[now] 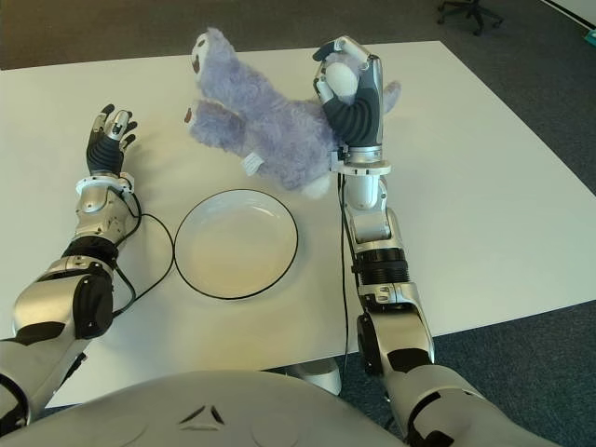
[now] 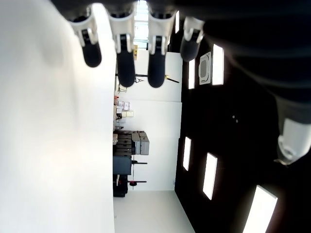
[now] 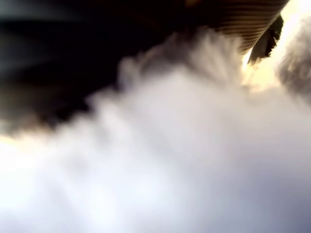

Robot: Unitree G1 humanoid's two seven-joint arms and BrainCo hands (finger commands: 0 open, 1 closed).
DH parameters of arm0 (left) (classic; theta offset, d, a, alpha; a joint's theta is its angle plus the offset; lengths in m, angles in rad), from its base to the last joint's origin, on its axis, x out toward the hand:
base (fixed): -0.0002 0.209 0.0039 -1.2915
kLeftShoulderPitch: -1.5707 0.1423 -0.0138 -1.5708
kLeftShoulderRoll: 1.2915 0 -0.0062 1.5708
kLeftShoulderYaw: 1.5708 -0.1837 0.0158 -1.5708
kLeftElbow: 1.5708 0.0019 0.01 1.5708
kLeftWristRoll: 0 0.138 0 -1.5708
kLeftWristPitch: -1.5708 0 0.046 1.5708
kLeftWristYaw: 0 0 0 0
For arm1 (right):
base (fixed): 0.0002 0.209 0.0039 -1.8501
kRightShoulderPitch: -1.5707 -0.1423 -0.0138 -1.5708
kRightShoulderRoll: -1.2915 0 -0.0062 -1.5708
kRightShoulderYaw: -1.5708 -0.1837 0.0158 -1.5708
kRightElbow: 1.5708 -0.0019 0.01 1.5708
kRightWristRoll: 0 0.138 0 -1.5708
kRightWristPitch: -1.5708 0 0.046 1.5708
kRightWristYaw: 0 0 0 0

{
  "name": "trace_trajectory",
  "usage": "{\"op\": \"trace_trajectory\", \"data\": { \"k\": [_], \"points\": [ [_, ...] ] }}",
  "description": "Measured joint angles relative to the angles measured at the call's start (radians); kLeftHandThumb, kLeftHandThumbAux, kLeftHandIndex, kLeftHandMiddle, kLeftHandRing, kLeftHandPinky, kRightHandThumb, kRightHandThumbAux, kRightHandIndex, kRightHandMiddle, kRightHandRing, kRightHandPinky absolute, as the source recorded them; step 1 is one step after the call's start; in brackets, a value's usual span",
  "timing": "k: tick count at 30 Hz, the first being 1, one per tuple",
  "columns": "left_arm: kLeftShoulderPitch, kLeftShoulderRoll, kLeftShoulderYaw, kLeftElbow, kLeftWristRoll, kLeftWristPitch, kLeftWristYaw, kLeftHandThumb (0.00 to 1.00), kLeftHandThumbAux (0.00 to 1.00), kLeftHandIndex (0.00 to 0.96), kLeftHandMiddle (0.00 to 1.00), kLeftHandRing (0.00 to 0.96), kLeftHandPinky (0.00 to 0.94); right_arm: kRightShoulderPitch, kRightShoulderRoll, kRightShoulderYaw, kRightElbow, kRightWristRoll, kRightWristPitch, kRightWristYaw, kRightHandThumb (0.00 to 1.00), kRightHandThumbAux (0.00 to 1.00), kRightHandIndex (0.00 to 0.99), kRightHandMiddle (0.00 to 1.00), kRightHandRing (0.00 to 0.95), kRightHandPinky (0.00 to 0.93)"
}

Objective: Put the doll into the plate.

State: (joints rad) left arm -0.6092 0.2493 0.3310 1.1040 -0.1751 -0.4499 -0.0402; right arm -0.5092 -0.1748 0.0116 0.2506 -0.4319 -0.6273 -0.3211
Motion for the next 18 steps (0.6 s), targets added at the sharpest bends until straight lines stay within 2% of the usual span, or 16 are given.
{"op": "trace_trajectory", "data": {
  "k": [9, 11, 18],
  "points": [
    [-0.001, -0.003, -0.004, -0.002, 0.005, 0.002, 0.004, 0.000, 0.518, 0.106, 0.198, 0.172, 0.094, -0.001, 0.000, 0.034, -0.002, -0.055, -0.002, -0.022, 0.692, 0.722, 0.437, 0.817, 0.831, 0.810],
    [0.000, -0.003, -0.005, -0.003, 0.008, 0.002, 0.004, 0.000, 0.519, 0.104, 0.193, 0.164, 0.068, -0.001, 0.000, 0.042, -0.002, -0.072, -0.003, -0.038, 0.689, 0.723, 0.437, 0.813, 0.827, 0.805],
    [0.000, -0.006, -0.019, -0.008, 0.016, 0.002, 0.004, 0.000, 0.513, 0.093, 0.176, 0.146, 0.083, -0.012, -0.001, 0.060, 0.015, -0.068, -0.055, -0.047, 0.692, 0.722, 0.437, 0.809, 0.821, 0.807]
  ]
}}
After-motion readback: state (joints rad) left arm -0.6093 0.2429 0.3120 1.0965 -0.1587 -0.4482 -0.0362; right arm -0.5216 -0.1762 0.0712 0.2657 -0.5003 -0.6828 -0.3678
